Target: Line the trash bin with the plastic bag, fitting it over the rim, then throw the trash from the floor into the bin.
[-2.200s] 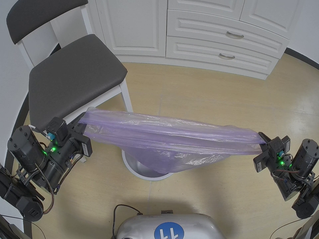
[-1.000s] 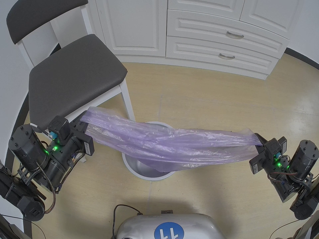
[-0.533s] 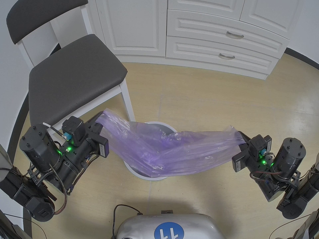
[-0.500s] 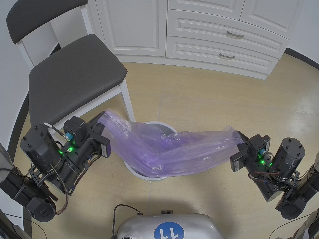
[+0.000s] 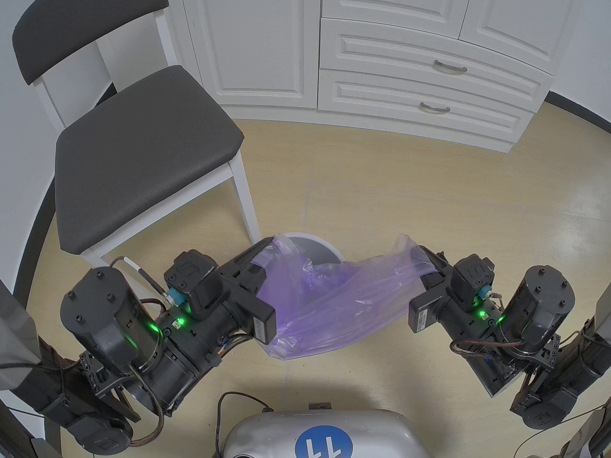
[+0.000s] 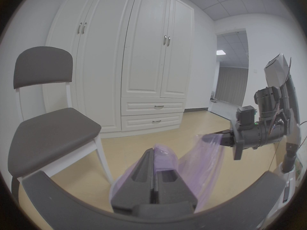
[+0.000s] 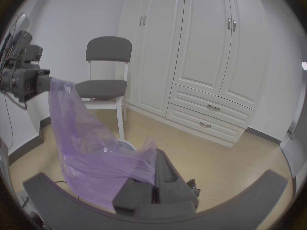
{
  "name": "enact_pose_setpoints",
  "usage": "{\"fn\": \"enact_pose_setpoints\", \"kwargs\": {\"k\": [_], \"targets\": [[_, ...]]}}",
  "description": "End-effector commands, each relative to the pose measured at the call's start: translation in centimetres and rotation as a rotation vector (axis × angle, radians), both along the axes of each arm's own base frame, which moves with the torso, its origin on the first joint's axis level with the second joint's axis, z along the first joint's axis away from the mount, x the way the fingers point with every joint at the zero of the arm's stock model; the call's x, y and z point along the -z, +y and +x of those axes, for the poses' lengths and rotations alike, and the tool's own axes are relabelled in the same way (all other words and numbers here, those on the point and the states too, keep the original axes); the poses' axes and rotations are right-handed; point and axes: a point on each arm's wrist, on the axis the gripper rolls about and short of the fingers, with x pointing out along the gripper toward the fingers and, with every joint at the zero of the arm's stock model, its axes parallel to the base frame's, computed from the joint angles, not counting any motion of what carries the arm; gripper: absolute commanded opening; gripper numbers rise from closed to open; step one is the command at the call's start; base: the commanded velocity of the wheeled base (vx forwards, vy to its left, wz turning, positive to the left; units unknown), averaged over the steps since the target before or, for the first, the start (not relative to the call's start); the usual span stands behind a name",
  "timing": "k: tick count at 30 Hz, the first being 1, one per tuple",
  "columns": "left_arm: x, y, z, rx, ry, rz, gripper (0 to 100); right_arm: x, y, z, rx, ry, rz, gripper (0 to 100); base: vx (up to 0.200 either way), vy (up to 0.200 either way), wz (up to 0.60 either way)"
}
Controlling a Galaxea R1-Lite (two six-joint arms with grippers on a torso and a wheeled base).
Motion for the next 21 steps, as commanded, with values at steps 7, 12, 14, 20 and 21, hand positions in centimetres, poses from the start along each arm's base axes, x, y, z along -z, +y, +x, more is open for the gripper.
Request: {"fn": "enact_pose_setpoints", "kwargs": {"k": [7, 12, 14, 20, 21], "targets": [[0.8, -1.2, -0.7, 0.056, 0.039, -0.002, 0, 0.3, 3.3, 0.0, -0.065, 0.008, 0.095, 0, 0.000, 0.000, 0.00], [1.3, -1.5, -0.5, 0.056, 0.054, 0.001, 0, 1.2, 3.8, -0.1, -0.074, 0.033, 0.088, 0, 0.000, 0.000, 0.00], [1.5, -1.6, -0.4, 0.057, 0.062, 0.001, 0, 1.3, 3.8, -0.1, -0.068, 0.036, 0.087, 0, 0.000, 0.000, 0.00], [2.4, -1.7, 0.3, 0.041, 0.088, 0.021, 0, 1.5, 3.8, 0.1, -0.064, 0.041, 0.086, 0, 0.000, 0.000, 0.00], [2.6, -1.6, 0.5, 0.035, 0.093, 0.022, 0, 1.6, 3.8, 0.2, -0.061, 0.043, 0.085, 0, 0.000, 0.000, 0.00]]}}
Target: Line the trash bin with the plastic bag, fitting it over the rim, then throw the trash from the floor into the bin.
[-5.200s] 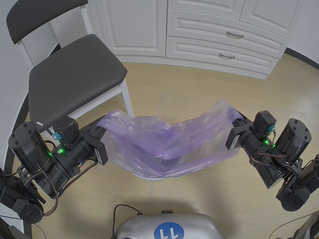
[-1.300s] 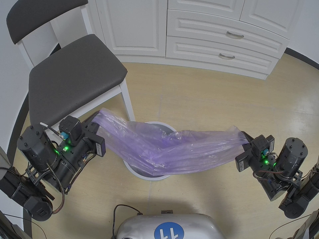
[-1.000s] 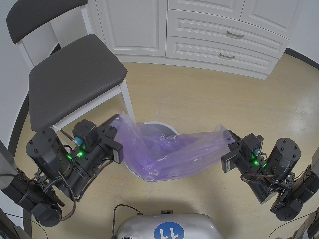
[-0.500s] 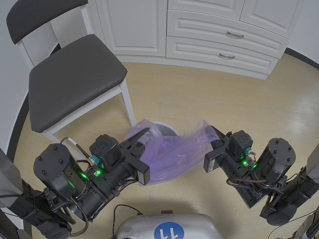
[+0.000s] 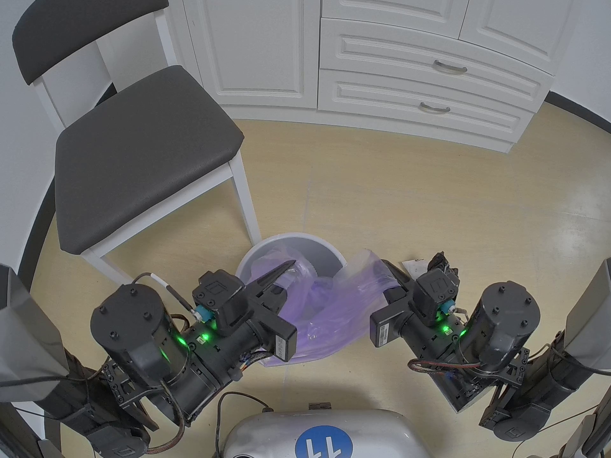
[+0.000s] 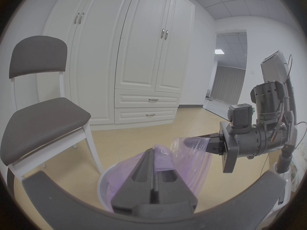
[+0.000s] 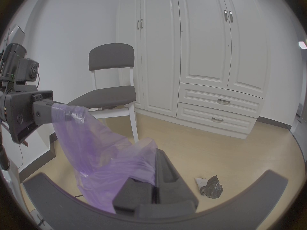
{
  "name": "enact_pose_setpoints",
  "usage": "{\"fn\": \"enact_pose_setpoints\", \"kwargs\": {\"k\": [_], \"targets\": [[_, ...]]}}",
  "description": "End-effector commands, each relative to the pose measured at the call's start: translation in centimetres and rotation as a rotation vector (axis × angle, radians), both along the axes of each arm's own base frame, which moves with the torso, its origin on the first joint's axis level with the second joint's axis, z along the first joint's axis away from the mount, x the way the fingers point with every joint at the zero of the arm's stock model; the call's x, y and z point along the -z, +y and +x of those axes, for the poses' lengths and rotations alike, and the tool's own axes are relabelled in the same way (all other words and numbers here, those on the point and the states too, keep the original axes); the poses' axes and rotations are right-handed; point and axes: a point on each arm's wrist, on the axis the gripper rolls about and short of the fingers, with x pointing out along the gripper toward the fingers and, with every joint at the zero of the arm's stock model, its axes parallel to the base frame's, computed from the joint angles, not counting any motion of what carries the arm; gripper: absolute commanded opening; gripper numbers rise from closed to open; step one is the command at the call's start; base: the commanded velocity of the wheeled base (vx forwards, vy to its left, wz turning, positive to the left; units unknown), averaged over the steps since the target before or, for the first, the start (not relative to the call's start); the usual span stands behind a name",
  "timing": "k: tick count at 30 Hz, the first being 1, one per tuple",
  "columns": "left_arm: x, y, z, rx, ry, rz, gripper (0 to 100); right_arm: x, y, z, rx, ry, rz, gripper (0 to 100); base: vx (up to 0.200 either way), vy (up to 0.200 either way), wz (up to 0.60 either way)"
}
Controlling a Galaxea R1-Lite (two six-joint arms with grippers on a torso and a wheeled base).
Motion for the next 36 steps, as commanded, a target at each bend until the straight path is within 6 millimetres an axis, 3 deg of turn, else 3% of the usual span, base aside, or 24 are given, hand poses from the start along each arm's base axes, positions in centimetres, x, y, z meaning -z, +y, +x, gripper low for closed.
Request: {"fn": "enact_pose_setpoints", "kwargs": {"k": [1, 7, 16, 23, 36], "targets": [[0.9, -0.1, 0.7, -0.017, 0.022, 0.017, 0, 0.3, 0.1, 0.3, 0.005, 0.000, 0.005, 0, 0.000, 0.000, 0.00], [1.1, 0.0, 1.3, -0.035, 0.032, 0.010, 0, 1.0, 0.6, 1.2, 0.015, 0.018, 0.028, 0, 0.000, 0.000, 0.00], [2.7, 0.7, 5.6, -0.144, 0.075, -0.018, 0, 3.1, 1.4, 5.7, 0.074, 0.057, 0.147, 0, 0.000, 0.000, 0.00], [3.9, 3.3, 10.4, -0.289, 0.076, -0.040, 0, 4.6, 0.9, 10.1, 0.100, 0.064, 0.256, 0, 0.000, 0.000, 0.00], [6.2, 1.1, 9.8, -0.227, 0.139, -0.020, 0, 8.8, 4.3, 11.8, 0.053, 0.135, 0.384, 0, 0.000, 0.000, 0.00]]}}
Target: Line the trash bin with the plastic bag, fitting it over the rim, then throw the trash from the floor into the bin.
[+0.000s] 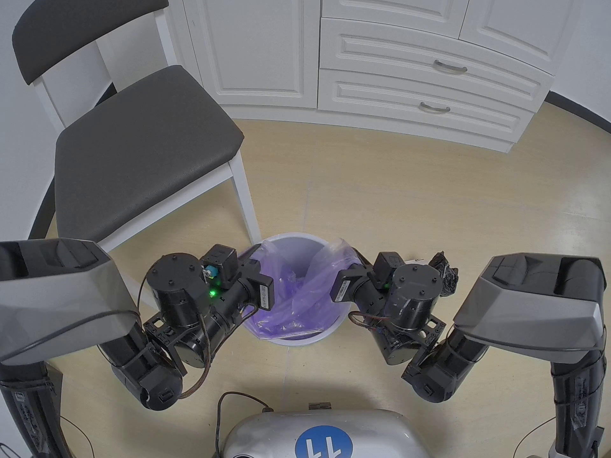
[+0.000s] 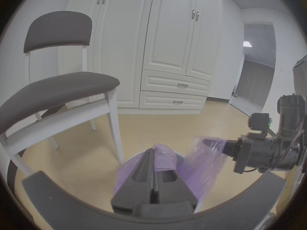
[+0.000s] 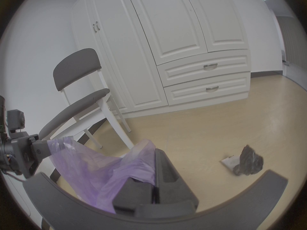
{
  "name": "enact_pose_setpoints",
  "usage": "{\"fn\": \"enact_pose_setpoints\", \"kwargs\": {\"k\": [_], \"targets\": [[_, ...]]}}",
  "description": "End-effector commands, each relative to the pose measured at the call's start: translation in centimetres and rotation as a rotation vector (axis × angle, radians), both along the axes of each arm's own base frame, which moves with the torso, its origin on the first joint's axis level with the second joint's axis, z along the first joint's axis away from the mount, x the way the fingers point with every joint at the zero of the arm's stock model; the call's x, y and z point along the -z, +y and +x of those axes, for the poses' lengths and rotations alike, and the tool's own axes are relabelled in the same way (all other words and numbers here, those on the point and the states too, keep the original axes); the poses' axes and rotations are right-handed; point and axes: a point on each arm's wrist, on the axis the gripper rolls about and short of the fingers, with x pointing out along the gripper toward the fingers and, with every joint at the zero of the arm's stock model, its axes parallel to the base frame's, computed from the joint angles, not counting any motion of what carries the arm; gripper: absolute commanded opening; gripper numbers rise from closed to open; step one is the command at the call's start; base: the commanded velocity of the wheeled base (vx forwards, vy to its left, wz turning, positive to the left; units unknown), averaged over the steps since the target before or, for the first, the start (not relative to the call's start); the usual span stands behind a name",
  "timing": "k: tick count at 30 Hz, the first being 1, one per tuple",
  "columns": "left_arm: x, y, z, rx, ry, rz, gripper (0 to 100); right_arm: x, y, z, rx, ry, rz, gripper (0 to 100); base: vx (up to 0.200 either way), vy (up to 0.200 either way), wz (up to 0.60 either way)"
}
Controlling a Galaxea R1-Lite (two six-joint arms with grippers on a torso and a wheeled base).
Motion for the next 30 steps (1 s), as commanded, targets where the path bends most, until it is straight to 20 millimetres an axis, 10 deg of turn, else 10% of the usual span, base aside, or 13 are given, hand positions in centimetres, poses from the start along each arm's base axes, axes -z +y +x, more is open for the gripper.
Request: {"fn": "enact_pose_setpoints", "kwargs": {"k": [1, 18, 30], "targets": [[1.3, -0.8, 0.0, 0.017, 0.033, 0.013, 0, 2.4, 0.8, 0.5, -0.007, 0.022, -0.009, 0, 0.000, 0.000, 0.00], [7.0, -3.2, 3.9, 0.000, 0.137, -0.110, 0, 5.6, 0.2, 2.8, 0.021, 0.049, -0.036, 0, 0.000, 0.000, 0.00], [6.3, 0.3, 8.1, -0.121, 0.082, -0.203, 0, 4.6, -2.4, 5.2, 0.100, 0.014, -0.024, 0, 0.000, 0.000, 0.00]]}}
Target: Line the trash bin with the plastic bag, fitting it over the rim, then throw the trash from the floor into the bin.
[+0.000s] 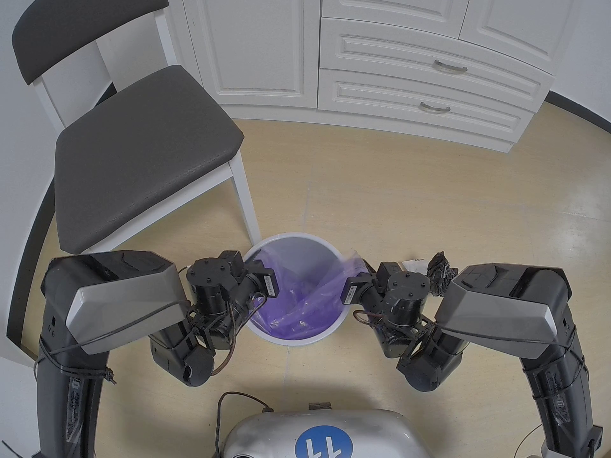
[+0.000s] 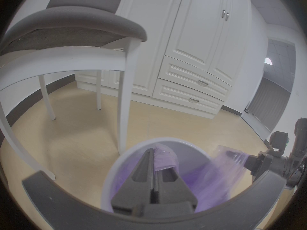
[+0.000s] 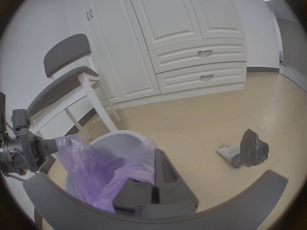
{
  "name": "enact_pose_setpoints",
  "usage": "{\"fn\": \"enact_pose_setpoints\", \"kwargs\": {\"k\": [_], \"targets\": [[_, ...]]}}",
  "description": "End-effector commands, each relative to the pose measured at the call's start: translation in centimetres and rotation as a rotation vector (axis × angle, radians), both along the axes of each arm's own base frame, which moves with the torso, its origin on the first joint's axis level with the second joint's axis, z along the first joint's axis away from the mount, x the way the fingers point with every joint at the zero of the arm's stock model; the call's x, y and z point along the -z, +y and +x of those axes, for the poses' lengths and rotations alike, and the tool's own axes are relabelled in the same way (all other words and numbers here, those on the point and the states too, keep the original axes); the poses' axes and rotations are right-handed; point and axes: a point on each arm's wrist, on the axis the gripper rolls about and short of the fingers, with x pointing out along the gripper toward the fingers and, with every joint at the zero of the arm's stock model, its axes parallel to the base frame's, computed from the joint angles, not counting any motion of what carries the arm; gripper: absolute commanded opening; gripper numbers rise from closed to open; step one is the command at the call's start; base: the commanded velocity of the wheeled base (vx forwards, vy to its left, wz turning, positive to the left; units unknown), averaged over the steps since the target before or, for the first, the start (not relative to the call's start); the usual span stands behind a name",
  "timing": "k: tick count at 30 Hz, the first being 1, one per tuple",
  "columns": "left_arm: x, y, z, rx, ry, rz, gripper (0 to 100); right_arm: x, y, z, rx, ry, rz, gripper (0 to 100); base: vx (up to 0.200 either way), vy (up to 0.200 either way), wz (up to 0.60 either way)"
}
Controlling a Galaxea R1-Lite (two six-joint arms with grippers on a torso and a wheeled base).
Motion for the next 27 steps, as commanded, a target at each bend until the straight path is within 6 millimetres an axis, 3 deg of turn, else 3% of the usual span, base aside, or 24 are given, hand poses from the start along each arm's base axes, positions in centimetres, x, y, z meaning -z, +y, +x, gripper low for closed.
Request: {"fn": "enact_pose_setpoints", "kwargs": {"k": [1, 10, 14, 18, 23, 27], "targets": [[-0.3, 1.1, 1.1, -0.037, -0.019, -0.014, 0, -0.8, -1.5, 1.3, 0.045, -0.037, 0.007, 0, 0.000, 0.000, 0.00], [-4.4, 5.5, 2.3, -0.138, -0.106, -0.036, 0, -2.0, -5.8, 3.5, 0.160, 0.029, -0.079, 0, 0.000, 0.000, 0.00], [-4.4, 6.5, 2.3, -0.161, -0.088, 0.019, 0, -1.9, -6.7, 3.8, 0.180, 0.042, -0.097, 0, 0.000, 0.000, 0.00], [-4.0, 7.5, 0.7, -0.140, -0.005, 0.139, 0, -1.5, -7.4, 3.8, 0.194, 0.055, -0.150, 0, 0.000, 0.000, 0.00], [-4.2, 7.6, -0.2, -0.124, 0.031, 0.166, 0, -1.1, -7.7, 3.5, 0.196, 0.073, -0.173, 0, 0.000, 0.000, 0.00], [-3.6, 9.3, -0.6, -0.148, 0.062, 0.287, 0, -0.3, -8.5, 2.8, 0.201, 0.112, -0.262, 0, 0.000, 0.000, 0.00]]}}
